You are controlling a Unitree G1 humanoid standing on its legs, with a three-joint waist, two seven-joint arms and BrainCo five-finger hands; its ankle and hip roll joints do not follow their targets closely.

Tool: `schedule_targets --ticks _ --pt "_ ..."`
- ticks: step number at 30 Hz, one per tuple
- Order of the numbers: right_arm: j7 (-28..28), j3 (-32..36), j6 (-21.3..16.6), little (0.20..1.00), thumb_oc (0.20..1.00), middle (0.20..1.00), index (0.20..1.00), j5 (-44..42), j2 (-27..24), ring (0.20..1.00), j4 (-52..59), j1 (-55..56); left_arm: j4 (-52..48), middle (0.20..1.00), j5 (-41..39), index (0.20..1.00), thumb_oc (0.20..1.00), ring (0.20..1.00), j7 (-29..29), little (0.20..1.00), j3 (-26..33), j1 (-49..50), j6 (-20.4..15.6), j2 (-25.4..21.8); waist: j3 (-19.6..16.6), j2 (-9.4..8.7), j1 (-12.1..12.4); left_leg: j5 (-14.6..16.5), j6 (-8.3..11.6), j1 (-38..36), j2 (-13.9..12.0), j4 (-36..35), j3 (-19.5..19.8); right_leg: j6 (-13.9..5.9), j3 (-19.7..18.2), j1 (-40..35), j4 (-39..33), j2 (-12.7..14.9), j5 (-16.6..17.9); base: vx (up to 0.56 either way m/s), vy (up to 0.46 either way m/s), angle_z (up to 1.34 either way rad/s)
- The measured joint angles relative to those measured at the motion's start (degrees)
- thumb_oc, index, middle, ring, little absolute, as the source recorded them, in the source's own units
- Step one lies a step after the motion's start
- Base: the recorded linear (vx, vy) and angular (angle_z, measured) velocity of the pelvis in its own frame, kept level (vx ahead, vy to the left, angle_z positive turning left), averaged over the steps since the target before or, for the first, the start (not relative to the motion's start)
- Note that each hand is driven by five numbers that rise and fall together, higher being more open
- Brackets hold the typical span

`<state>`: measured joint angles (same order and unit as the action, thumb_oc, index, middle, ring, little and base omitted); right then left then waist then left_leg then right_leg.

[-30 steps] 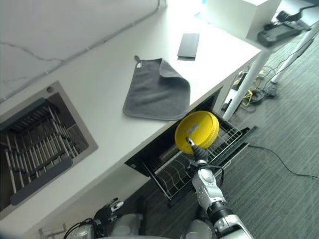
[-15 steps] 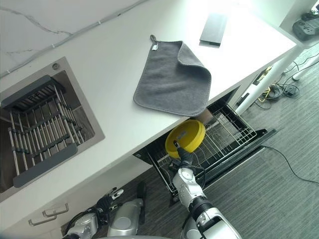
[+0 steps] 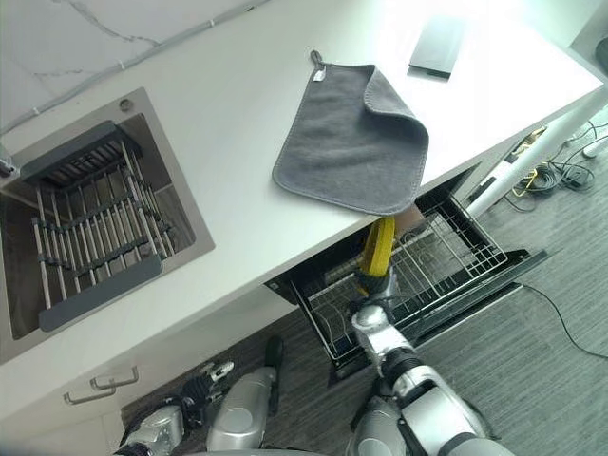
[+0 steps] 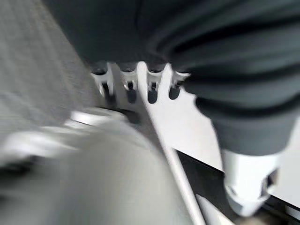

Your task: Place the dishes in the dishwasher.

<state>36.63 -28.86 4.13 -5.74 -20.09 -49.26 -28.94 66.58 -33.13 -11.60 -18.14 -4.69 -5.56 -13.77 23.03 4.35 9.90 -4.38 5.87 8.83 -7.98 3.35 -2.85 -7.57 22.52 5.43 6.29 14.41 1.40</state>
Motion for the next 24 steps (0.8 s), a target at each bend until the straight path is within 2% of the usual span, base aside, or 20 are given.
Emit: schedule_targets --ticks 5,8,9,10,13,16,20,24 --pt "-7.1 -4.3 0.2 0.2 0.2 0.2 0.2 11.6 -6.8 0.2 0.1 -0.7 0.1 1.0 0.6 1.0 1.0 1.0 -0.9 1.0 0.3 0.7 1.1 -1.4 1.3 -1.58 0.3 0.0 0.0 0.6 -0.2 0.4 0.8 -0.08 0.4 0.0 0.2 -0.3 -0.1 -0.03 -0.059 0.07" --pt "-11.1 -7.0 0.0 0.2 0.2 0.2 0.2 19.1 -9.0 0.2 0.0 -2.7 -0.5 1.0 0.9 1.0 1.0 1.0 -1.3 1.0 0.4 0.1 1.4 -3.3 2.2 -2.81 0.4 0.0 0.01 1.2 -0.3 0.8 0.9 -0.1 0.5 0.5 0.4 -0.4 0.0 -0.05 -0.101 0.01" --pt "-12.2 -8.7 -0.2 0.2 0.2 0.2 0.2 21.4 -9.8 0.2 0.1 -3.6 -0.6 1.0 1.0 1.0 1.0 1.0 -1.6 1.0 0.4 0.0 1.5 -3.7 2.4 -3.11 0.5 0.0 0.01 1.3 -0.4 0.8 0.9 -0.1 0.6 0.5 0.4 -0.4 0.0 -0.04 -0.089 0.02" --pt "-13.8 -13.3 -1.1 0.2 0.2 0.2 0.2 25.4 -11.6 0.2 0.0 -6.0 -0.7 1.0 1.1 1.0 1.0 1.0 -1.6 1.0 0.3 -0.2 1.8 -4.6 3.0 -3.5 0.7 0.0 0.02 1.4 -0.5 1.0 1.1 -0.05 0.8 0.5 0.4 -0.6 0.0 -0.03 -0.066 0.03" --pt "-16.7 -18.5 -3.1 0.2 0.2 0.2 0.2 33.8 -14.3 0.2 -0.6 -10.5 -1.1 1.0 1.1 1.0 1.0 1.0 -1.6 1.0 0.3 -0.9 2.1 -6.0 3.5 -4.08 2.1 -0.2 0.32 2.3 -0.9 1.0 2.3 -0.07 1.9 0.5 0.4 -1.0 0.0 -0.03 -0.08 0.14" --pt "-18.9 -24.0 -5.5 0.2 0.2 0.2 0.2 39.0 -15.0 0.2 -1.5 -14.9 -1.3 1.0 1.1 1.0 1.0 1.0 -1.7 1.0 0.3 -1.1 2.4 -6.9 3.7 -4.47 2.9 -0.2 0.33 2.3 -0.9 1.0 2.3 -0.07 1.9 0.5 0.4 -1.0 0.0 -0.02 -0.047 0.04" --pt "-21.0 -27.5 -9.0 0.2 0.2 0.2 0.2 42.1 -14.5 0.2 -1.4 -17.4 -1.5 1.0 1.2 1.0 1.0 1.0 -1.7 1.0 0.3 -2.5 3.0 -7.6 4.0 -4.87 4.6 -0.2 0.33 2.6 -0.9 1.0 2.6 -0.07 2.3 0.5 0.4 -1.0 0.0 -0.02 -0.038 0.05" --pt "-21.1 -29.8 -11.3 0.2 0.2 0.2 0.2 46.0 -13.5 0.2 -1.4 -19.4 -2.6 1.0 2.9 1.0 1.0 1.0 -1.7 1.0 0.2 -2.8 3.2 -8.0 4.0 -4.86 5.1 -0.3 0.43 3.6 -0.7 1.1 3.7 -0.05 3.4 0.7 0.4 -1.0 0.0 -0.02 -0.024 0.12"
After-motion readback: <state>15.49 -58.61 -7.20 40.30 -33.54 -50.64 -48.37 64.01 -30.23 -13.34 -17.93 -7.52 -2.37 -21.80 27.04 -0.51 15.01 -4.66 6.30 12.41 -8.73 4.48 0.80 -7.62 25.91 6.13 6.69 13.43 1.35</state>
